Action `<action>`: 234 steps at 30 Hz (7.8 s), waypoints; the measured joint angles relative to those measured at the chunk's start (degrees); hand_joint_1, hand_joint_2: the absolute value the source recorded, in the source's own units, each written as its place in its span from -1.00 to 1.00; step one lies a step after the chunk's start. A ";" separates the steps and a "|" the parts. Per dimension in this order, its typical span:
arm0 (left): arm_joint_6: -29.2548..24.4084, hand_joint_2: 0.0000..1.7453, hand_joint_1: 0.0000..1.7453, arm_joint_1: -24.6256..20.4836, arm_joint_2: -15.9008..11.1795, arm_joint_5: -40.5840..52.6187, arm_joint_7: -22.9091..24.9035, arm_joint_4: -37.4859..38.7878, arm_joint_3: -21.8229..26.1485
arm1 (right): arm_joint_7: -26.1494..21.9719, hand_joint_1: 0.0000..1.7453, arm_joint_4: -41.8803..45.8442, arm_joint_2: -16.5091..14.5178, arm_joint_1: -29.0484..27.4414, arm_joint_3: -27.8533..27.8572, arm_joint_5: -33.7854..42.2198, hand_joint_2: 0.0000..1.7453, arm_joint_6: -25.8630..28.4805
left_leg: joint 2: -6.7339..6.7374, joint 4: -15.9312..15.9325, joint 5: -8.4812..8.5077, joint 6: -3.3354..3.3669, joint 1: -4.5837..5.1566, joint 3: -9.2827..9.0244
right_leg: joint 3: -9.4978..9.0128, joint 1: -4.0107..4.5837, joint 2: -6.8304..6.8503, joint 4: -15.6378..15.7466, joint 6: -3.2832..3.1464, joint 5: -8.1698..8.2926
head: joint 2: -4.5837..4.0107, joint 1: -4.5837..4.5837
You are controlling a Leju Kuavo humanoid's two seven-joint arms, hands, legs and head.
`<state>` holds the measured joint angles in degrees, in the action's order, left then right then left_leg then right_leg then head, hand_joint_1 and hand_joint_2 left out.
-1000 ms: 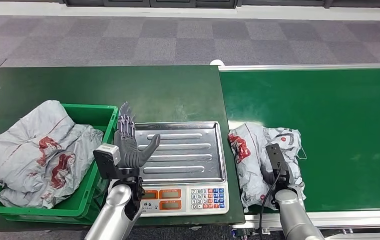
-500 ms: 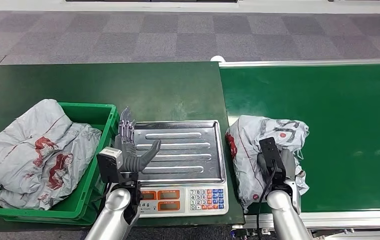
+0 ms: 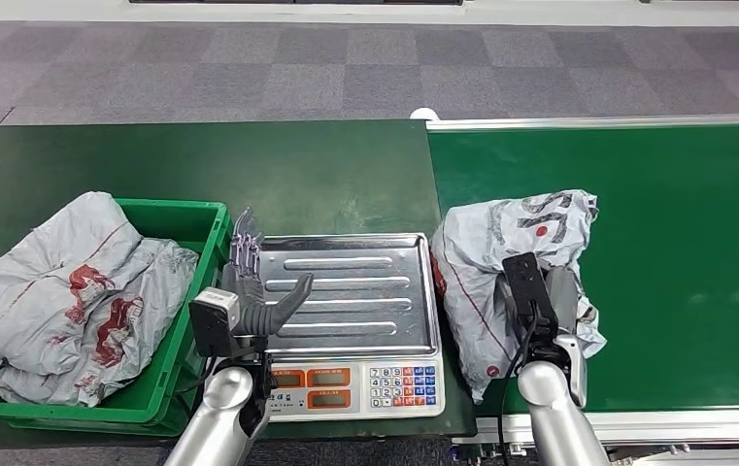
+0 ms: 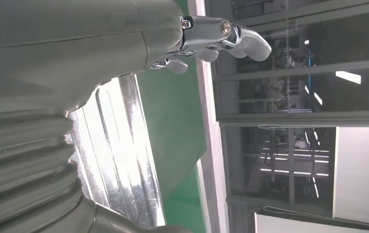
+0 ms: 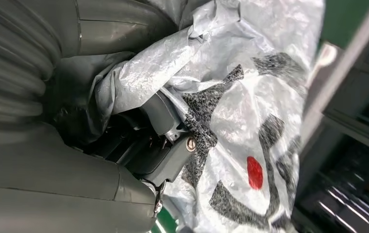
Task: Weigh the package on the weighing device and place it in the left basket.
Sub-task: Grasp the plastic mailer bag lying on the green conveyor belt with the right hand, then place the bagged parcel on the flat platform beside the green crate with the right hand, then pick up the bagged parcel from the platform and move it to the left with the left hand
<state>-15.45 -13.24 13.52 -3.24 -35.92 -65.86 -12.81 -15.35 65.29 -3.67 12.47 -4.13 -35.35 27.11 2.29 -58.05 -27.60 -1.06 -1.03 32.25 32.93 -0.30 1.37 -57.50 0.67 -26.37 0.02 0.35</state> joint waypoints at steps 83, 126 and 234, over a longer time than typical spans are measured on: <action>-4.97 1.00 -1.00 -6.91 -3.33 2.93 1.24 1.49 -4.32 | -0.13 -1.00 7.50 -3.67 5.42 -32.69 23.80 1.00 -12.24 | -0.17 0.03 0.26 -0.13 0.17 0.25 | 0.41 -0.15 0.14 -0.29 -0.05 0.01 | 0.00 0.02; 52.88 1.00 0.59 -41.90 -3.48 48.70 -3.82 42.34 -30.70 | -5.81 -1.00 7.22 -0.81 -0.92 -15.35 46.70 -1.00 -42.56 | -0.71 0.01 0.58 -0.05 0.23 0.72 | 0.58 -0.19 0.73 -0.33 -0.15 0.24 | 0.00 0.01; 32.37 1.00 1.00 -35.64 -21.15 46.00 1.82 28.77 -38.01 | -6.71 -1.00 17.35 5.03 -4.08 -3.26 41.19 -1.00 -27.47 | -0.58 0.22 0.67 -0.17 0.28 -0.26 | -0.20 -0.27 0.65 -0.37 -0.26 0.17 | 0.00 0.00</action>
<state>16.92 -48.88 -7.63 42.76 -34.11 -37.09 -50.82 -22.05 82.65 1.36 8.39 -7.38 5.85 -0.36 1.71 -57.83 -26.94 -1.23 -0.75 31.99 32.73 -0.57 2.01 -57.87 0.40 -26.20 0.02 0.35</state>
